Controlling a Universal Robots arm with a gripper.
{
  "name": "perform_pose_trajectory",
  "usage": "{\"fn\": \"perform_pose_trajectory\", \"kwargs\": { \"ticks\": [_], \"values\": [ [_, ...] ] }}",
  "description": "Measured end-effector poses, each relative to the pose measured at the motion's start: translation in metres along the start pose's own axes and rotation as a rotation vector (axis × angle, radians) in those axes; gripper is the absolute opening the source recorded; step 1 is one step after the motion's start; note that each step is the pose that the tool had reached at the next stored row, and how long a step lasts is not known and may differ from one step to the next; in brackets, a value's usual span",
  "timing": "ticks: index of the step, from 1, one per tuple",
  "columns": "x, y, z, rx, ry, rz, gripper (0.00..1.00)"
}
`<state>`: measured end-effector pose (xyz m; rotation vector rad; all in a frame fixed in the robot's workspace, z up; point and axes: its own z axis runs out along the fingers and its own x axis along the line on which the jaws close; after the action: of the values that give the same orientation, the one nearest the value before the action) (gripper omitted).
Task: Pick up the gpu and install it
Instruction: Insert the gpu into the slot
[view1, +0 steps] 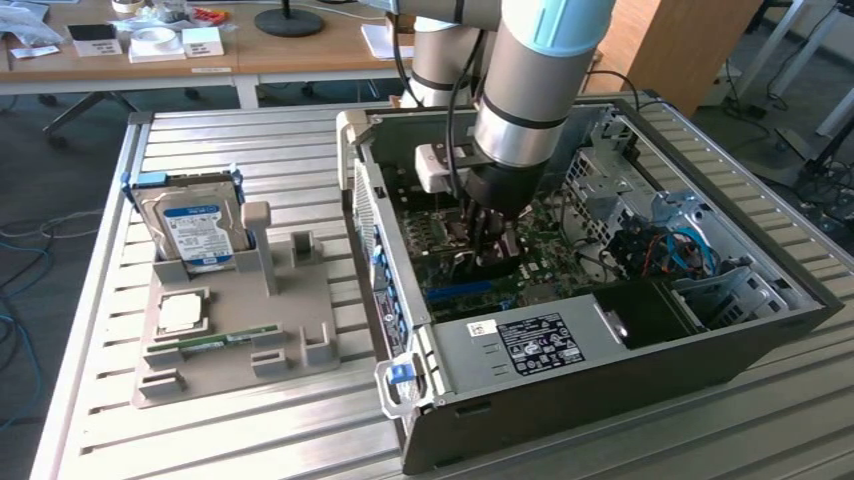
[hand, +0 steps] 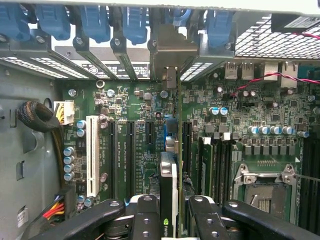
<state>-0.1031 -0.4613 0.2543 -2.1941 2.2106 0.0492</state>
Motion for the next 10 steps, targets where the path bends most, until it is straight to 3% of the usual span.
{"fn": "perform_pose_trajectory", "kwargs": {
  "ticks": [10],
  "values": [
    [0.0009, 0.0001, 0.0002, 0.0, 0.0, 0.0, 0.27]
  ]
}}
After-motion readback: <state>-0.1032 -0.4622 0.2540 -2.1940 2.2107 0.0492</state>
